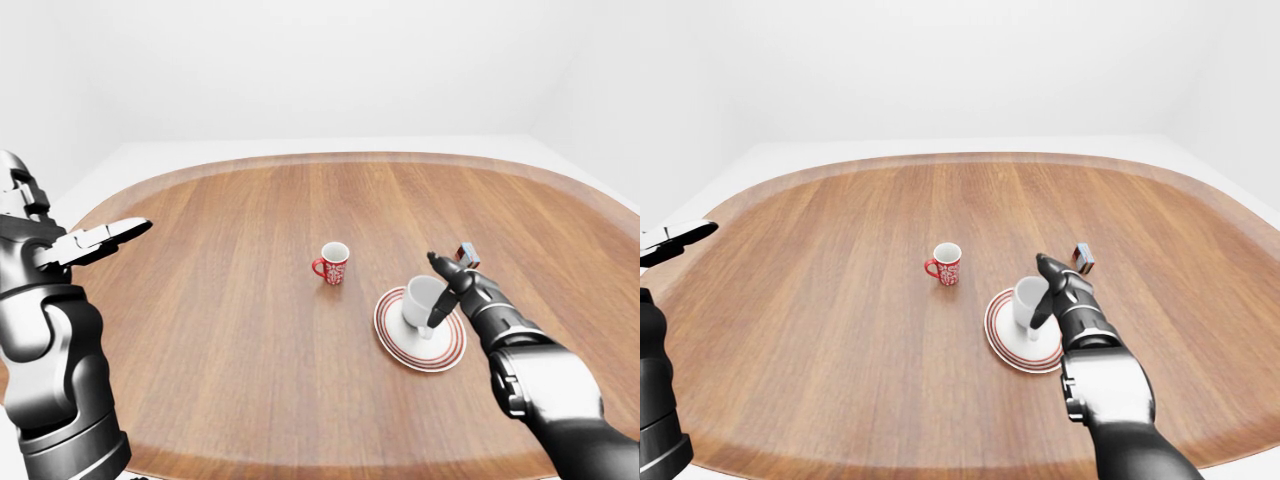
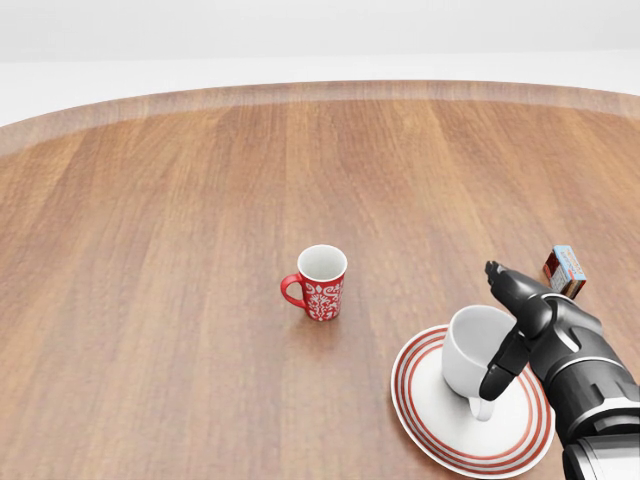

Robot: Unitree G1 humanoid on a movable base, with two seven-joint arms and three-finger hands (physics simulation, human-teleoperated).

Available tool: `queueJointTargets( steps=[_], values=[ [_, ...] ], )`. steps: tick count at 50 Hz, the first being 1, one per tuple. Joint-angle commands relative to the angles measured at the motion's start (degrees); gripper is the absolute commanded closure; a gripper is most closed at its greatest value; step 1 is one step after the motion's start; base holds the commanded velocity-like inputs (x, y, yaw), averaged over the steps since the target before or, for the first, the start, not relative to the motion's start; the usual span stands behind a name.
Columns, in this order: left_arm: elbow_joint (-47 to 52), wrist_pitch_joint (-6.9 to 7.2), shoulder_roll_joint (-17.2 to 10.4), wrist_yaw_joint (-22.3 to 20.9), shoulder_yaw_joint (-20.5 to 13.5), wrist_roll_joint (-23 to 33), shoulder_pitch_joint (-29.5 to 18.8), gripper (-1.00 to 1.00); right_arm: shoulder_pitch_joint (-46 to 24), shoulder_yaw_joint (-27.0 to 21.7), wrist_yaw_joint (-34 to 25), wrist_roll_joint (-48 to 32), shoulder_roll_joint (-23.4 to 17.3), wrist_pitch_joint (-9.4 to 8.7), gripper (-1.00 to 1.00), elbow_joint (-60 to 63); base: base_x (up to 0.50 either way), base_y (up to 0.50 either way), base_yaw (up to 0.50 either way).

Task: Put the white mug on the plate.

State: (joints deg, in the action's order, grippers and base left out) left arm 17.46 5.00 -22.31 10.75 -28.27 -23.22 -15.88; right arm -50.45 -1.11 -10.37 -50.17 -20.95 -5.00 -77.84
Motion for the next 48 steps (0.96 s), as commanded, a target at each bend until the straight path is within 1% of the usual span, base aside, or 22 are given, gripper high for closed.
queueJointTargets(
  steps=[1, 6, 11, 13, 16, 18, 19, 21, 24, 29, 30, 31, 34, 41, 48],
  values=[
    [0.3, 0.00, -0.1, 0.1, 0.0, 0.0, 0.0, -1.00, -0.4, -0.4, 0.1, 0.5, -0.1, 0.00, -1.00, 0.2, 0.00, 0.00, 0.00],
    [0.2, 0.00, 0.0, 0.0, 0.0, 0.0, 0.0, -1.00, -4.0, -0.1, 0.0, 0.9, -1.3, 0.00, -1.00, 1.5, 0.00, 0.00, 0.00],
    [0.2, 0.00, 0.0, 0.0, 0.0, 0.1, 0.1, -1.00, -9.0, 1.5, -2.1, -1.3, -2.9, 0.00, -1.00, 4.4, 0.00, 0.00, 0.00],
    [0.3, 0.00, 0.0, 0.0, -0.1, 0.1, 0.1, -1.00, -10.7, 2.3, -3.8, -2.9, -3.3, 0.00, -1.00, 6.5, 0.00, 0.00, 0.00],
    [0.3, 0.00, 0.0, 0.0, -0.1, 0.1, 0.1, -1.00, -13.0, 3.3, -7.2, -5.9, -3.7, 0.00, -1.00, 10.7, 0.00, 0.00, 0.00],
    [0.3, 0.00, 0.0, -0.1, -0.1, 0.1, 0.1, -1.00, -13.6, 3.1, -10.7, -7.5, -3.6, 0.00, -1.00, 15.4, 0.00, 0.00, 0.00],
    [0.2, 0.00, 0.0, -0.1, -0.1, 0.1, 0.1, -1.00, -13.5, 2.9, -11.4, -8.3, -3.5, 0.00, -1.00, 16.7, 0.00, 0.00, 0.00],
    [0.0, 0.00, 0.0, -0.1, -0.1, 0.1, 0.1, -1.00, -13.2, 3.3, -16.1, -11.2, -3.6, 0.00, -1.00, 23.9, 0.00, 0.00, 0.00],
    [0.1, 0.00, 0.1, -0.1, 0.0, 0.2, 0.1, -1.00, -12.7, 2.5, -21.4, -15.5, -3.5, 0.00, -1.00, 33.1, 0.00, 0.00, 0.00],
    [0.2, 0.00, 0.0, -0.1, -0.1, 0.1, 0.1, -1.00, -13.5, -0.3, -26.2, -19.9, -2.4, 0.00, -1.00, 44.8, 0.00, 0.00, 0.00],
    [0.1, 0.00, 0.0, -0.1, -0.1, 0.1, 0.1, -1.00, -13.6, -0.4, -28.5, -20.8, -2.2, 0.00, -1.00, 48.7, 0.00, 0.00, 0.00],
    [0.1, 0.00, 0.0, -0.1, -0.1, 0.1, 0.0, -1.00, -13.8, -0.7, -29.6, -21.7, -2.1, 0.00, -1.00, 50.9, 0.00, 0.00, 0.00],
    [-0.1, 0.00, 0.0, -0.1, -0.1, 0.1, 0.0, -1.00, -15.1, -1.1, -29.6, -24.3, -1.7, 0.00, -1.00, 58.9, 0.00, 0.00, 0.00],
    [-0.2, 0.00, -0.1, -0.1, 0.0, 0.1, -0.1, -1.00, -17.2, -2.0, -29.6, -30.0, -1.1, 0.00, -1.00, 69.4, 0.00, 0.00, 0.00],
    [-0.3, 0.00, 0.0, -0.1, 0.0, 0.1, -0.1, -1.00, -19.7, -3.1, -29.6, -31.6, -0.6, 0.00, -1.00, 72.8, 0.00, 0.00, 0.00]
  ],
)
